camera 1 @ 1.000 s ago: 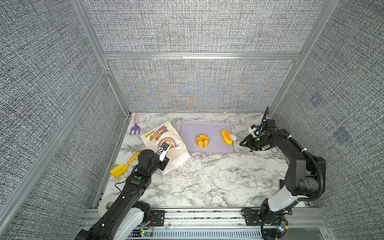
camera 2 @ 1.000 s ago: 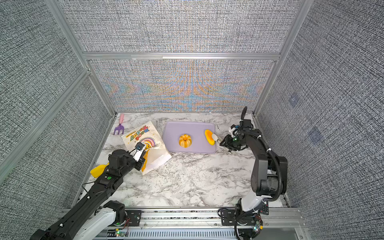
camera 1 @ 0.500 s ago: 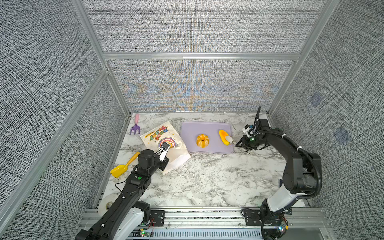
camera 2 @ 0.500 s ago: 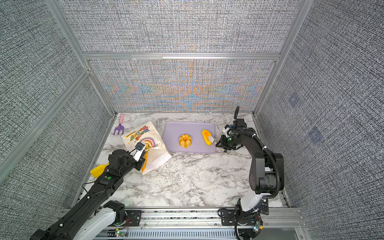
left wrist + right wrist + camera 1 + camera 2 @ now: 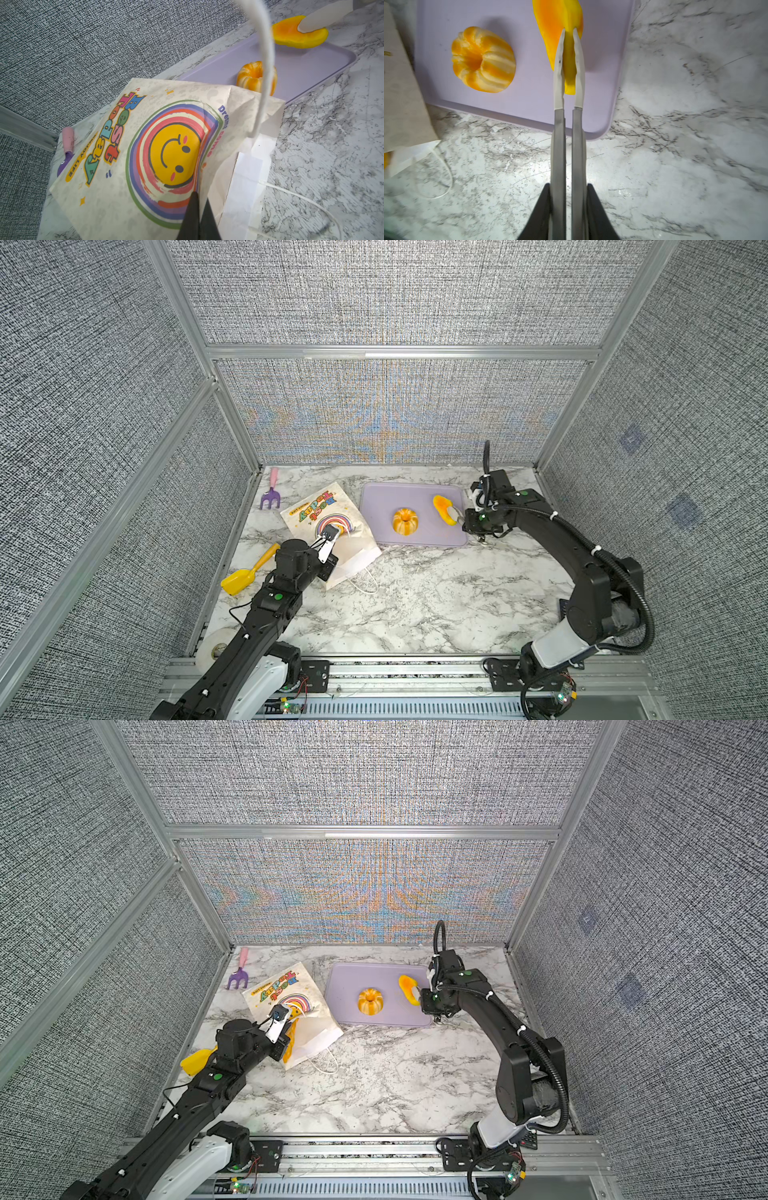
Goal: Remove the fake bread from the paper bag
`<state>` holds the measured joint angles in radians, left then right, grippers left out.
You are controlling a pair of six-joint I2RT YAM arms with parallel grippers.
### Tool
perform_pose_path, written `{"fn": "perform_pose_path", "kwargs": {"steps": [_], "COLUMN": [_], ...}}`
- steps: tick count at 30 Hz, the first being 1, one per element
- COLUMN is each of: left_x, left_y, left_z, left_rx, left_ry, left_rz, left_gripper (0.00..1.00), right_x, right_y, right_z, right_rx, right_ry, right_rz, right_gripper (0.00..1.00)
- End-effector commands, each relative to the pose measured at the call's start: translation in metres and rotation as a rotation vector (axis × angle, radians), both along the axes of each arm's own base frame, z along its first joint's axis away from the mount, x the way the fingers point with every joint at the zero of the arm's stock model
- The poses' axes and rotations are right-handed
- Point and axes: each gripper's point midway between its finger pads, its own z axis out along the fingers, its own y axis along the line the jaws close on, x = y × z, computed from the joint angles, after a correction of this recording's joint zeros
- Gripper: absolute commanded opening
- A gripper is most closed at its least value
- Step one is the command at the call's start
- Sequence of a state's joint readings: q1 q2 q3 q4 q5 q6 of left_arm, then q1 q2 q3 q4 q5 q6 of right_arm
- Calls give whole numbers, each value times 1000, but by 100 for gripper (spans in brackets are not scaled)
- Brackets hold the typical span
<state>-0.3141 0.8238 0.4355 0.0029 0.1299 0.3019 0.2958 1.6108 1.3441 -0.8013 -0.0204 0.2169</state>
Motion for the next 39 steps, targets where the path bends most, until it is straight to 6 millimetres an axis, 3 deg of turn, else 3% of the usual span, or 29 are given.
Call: {"fn": "perform_pose_path", "kwargs": {"steps": [1, 6, 9, 12, 14, 17, 22, 28, 39], "left_x": [0, 0, 0, 0, 0, -1, -1, -1, -1], "left_y": [-2, -2, -3, -3, -3, -3, -3, -3, -4], "left_z": [6, 7, 7, 7, 7, 8, 9, 10, 10], "left_rx": [-11, -13, -15, -16, -16, -18, -20, -21, -26], "left_ry": [-9, -13, -12, -13, -13, -14, -16, -17, -18], "left_rz": [-7, -9, -10, -11, -11, -12, -14, -13, -15], "left_gripper": [0, 0, 0, 0, 0, 0, 0, 0, 0], "right_x": [3, 7, 10, 11, 9, 5, -3, -9, -18], "right_y": [-34, -28, -13, 14, 32, 49, 54, 56, 64], "right_z": [2, 1, -8, -22, -30, -38, -40, -35, -31], "right_rx": [-271, -570, -748, -824, -822, -792, -769, -729, -643], "right_ry": [-32, -81, -91, -95, -99, -97, -77, -55, -17], "right_rz": [-99, -72, -15, 59, 86, 104, 109, 116, 125], "right_gripper": [1, 0, 0, 0, 7, 26, 40, 47, 50]}}
